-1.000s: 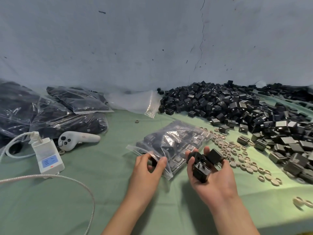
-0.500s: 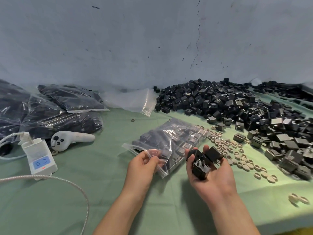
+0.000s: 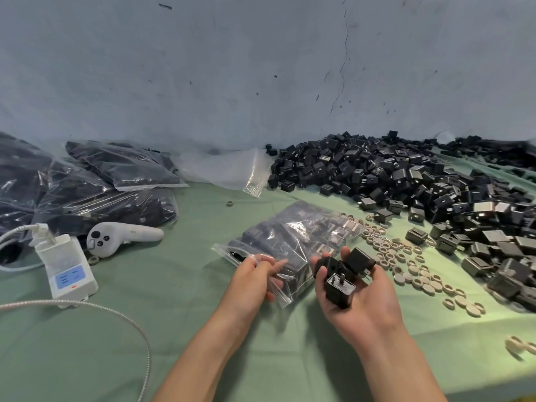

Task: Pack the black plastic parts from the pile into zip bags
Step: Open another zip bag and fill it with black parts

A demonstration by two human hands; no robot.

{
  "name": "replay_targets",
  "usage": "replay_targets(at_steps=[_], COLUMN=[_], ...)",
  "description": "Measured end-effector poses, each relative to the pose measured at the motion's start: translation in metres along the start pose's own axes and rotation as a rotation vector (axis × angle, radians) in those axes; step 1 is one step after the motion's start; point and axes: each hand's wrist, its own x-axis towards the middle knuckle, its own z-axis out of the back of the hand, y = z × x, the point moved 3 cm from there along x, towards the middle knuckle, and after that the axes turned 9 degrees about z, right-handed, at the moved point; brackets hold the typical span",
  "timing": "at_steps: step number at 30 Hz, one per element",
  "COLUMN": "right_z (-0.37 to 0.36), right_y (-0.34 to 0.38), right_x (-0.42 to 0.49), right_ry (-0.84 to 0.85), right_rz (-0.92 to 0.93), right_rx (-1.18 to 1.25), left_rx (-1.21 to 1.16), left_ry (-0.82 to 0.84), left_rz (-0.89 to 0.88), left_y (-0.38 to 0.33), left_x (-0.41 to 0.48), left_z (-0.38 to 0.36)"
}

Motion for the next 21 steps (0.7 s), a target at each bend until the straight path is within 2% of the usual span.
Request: replay_targets(at_steps=[10, 21], right_z=[-0.008, -0.016], right_y=[0.008, 0.014], right_x=[0.01, 0.02], right_ry=[0.133, 0.177], right_rz=[-0.154, -0.179], right_rx=[-0.154, -0.114], left_rx=[-0.033, 0.011], left_ry=[-0.002, -0.005], left_rz=[-0.006, -0.028], left_y=[-0.002, -0.003], left_x=[-0.001, -0.004], left_z=[-0.002, 0.002])
